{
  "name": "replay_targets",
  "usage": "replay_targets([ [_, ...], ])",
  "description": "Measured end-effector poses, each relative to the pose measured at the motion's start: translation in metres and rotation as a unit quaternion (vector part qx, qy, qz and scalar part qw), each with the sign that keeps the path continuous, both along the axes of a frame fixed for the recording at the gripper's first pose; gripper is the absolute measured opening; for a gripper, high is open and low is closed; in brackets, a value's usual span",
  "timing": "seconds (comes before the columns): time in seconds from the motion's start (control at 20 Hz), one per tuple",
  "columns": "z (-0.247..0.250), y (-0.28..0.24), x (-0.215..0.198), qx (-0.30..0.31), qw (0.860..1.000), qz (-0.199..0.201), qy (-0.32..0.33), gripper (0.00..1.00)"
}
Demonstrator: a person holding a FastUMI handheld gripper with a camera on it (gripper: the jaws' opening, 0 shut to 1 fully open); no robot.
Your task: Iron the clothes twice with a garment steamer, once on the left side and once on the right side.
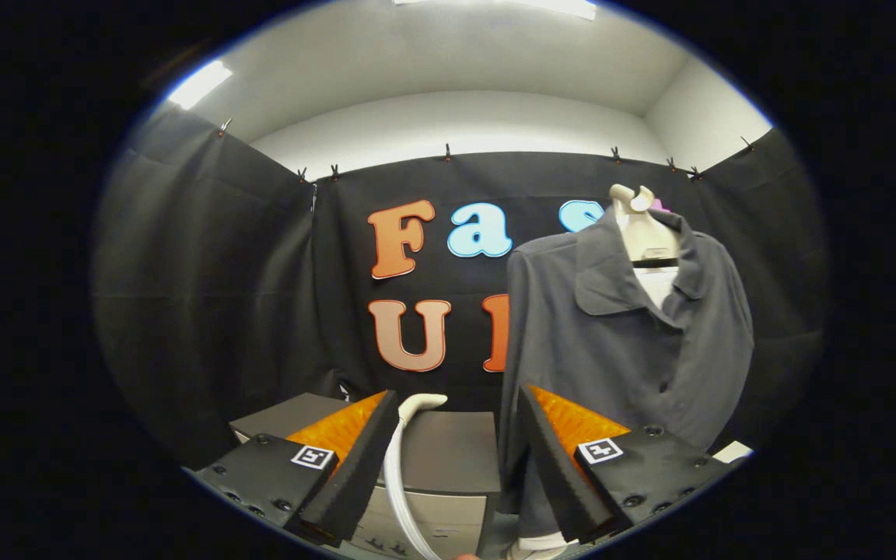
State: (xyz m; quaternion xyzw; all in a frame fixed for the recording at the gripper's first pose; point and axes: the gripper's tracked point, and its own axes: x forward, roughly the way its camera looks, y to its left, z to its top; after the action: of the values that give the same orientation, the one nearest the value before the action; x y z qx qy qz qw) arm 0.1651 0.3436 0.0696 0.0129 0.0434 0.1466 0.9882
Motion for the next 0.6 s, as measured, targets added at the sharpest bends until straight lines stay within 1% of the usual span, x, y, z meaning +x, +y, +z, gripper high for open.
replay_targets([
  [0.2, -0.036, 0.062, 0.073, -0.017, 0.996, 0.024, 0.078, 0.98],
  [0.3, -0.055, 0.088, 0.119, -0.043, 0.994, 0.021, 0.101, 0.98],
  [0.4, -0.077, 0.106, 0.156, -0.081, 0.990, 0.015, 0.117, 0.97],
  [0.45, -0.092, 0.116, 0.169, -0.097, 0.986, 0.014, 0.134, 0.98],
  [0.55, -0.125, 0.143, 0.187, -0.096, 0.979, 0.032, 0.177, 0.98],
  [0.6, -0.142, 0.151, 0.196, -0.105, 0.975, 0.034, 0.192, 0.97],
])
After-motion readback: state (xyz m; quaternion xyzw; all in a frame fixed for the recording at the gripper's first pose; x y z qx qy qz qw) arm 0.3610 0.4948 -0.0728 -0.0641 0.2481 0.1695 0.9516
